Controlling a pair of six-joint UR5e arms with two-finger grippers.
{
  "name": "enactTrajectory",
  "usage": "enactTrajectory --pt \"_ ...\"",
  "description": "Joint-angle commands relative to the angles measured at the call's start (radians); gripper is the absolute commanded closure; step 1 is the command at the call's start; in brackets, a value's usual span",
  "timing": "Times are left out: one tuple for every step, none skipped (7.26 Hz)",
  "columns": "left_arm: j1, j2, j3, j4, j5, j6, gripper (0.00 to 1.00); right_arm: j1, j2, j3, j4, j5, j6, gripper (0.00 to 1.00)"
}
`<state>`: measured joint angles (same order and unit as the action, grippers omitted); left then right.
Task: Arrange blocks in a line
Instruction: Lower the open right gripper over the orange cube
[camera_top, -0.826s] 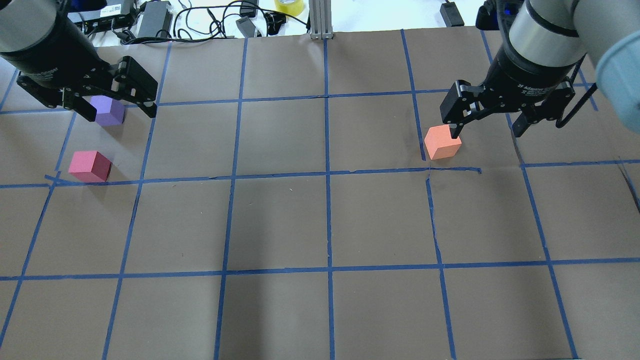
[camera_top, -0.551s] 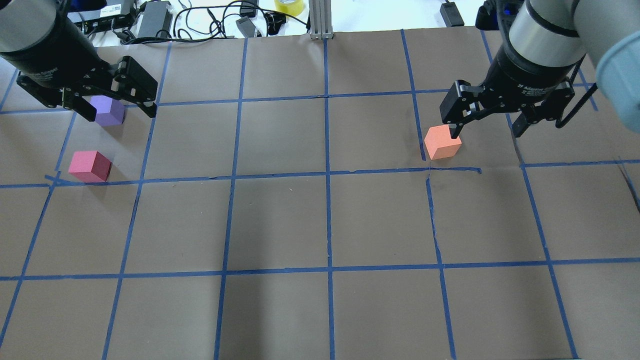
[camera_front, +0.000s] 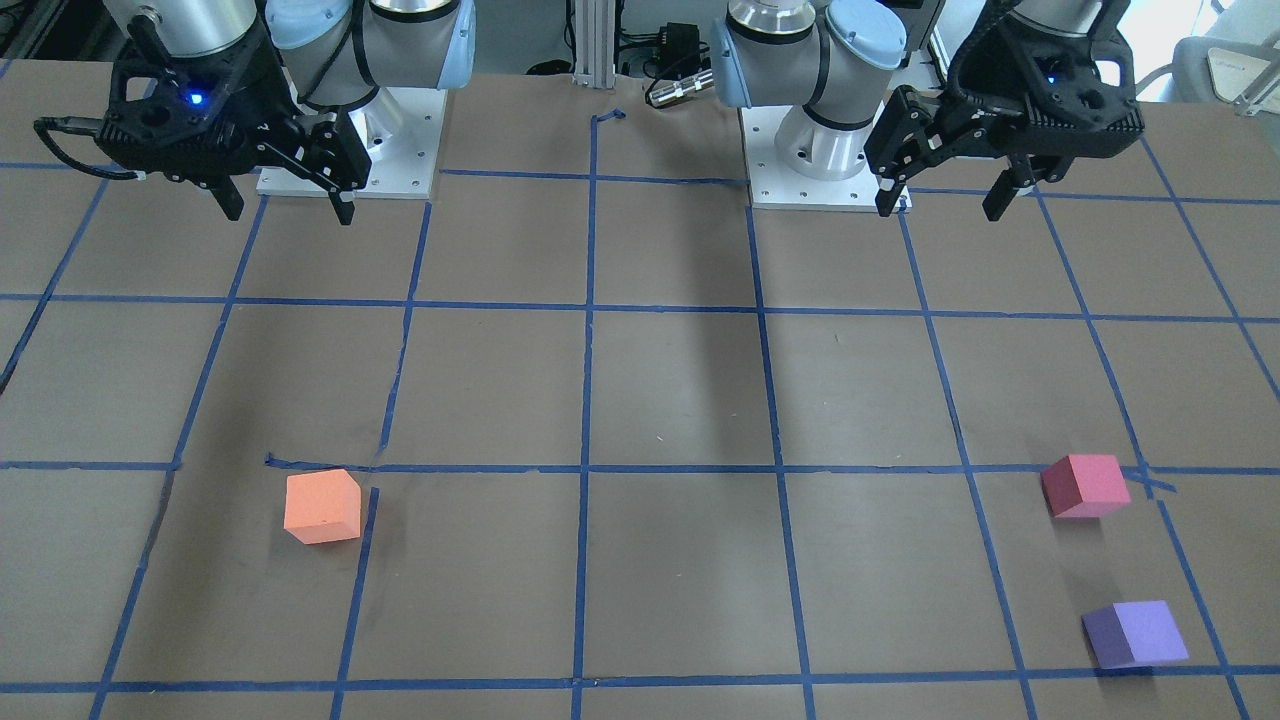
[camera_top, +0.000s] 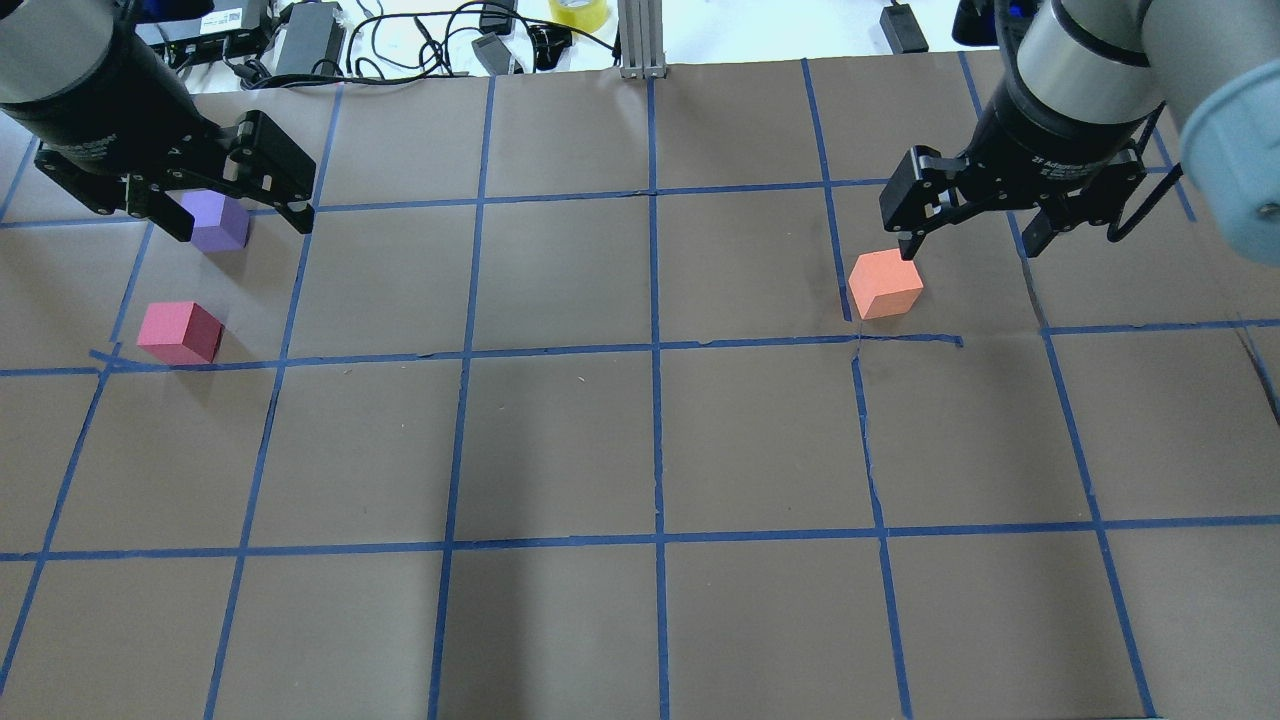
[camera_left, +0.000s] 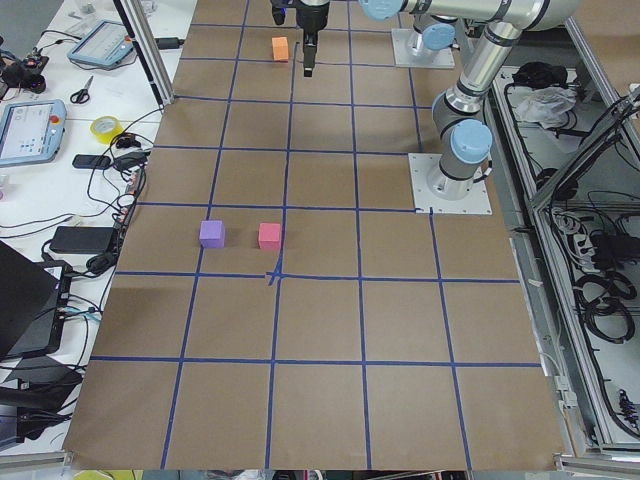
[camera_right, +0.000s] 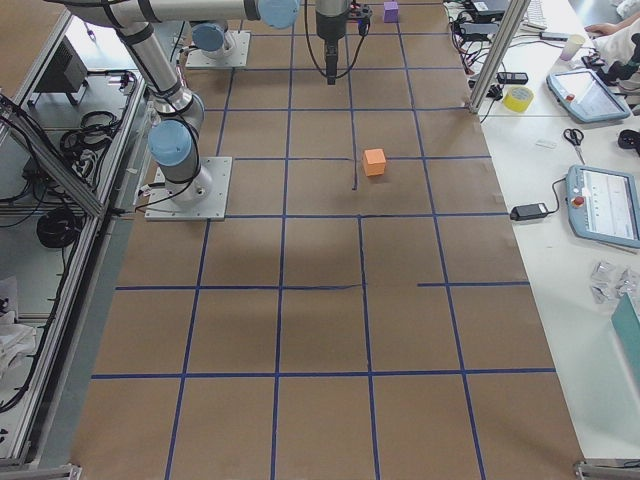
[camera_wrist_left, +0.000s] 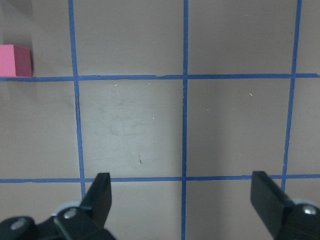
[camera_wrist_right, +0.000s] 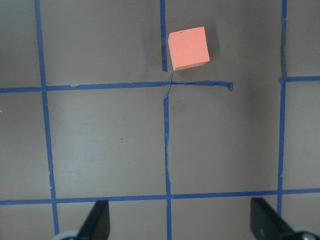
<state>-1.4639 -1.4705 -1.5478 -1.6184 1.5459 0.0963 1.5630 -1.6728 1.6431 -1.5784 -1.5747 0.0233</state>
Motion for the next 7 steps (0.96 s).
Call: enactTrajectory --pt "0.0 -0.001 0.0 -0.003 0.0 -0.001 0.0 -0.003 0.002 0.001 0.018 -0.002 0.007 0.0" --pt "0.004 -0.001 0.0 -0.003 -0.001 0.0 0.0 -0.004 0.002 0.003 0.018 -0.004 -0.002 0.0" --pt "0.002 -0.002 0.003 0.0 -0.001 0.0 0.0 -0.012 0.014 0.006 0.014 -0.002 0.012 0.0" --pt "0.004 -0.005 0.008 0.003 0.002 -0.001 0.0 -0.029 0.033 0.007 0.008 -0.002 0.012 0.0" --pt "0.008 -0.019 0.023 0.003 0.002 -0.001 0.0 -0.043 0.034 0.01 0.011 -0.002 0.01 0.0" --pt "0.02 -0.031 0.035 -0.02 -0.004 -0.001 0.0 -0.058 0.033 0.009 0.014 0.014 0.0 0.0" --pt "0.023 -0.016 0.038 -0.058 -0.003 -0.004 0.0 -0.055 0.034 0.01 0.011 0.016 -0.002 0.0"
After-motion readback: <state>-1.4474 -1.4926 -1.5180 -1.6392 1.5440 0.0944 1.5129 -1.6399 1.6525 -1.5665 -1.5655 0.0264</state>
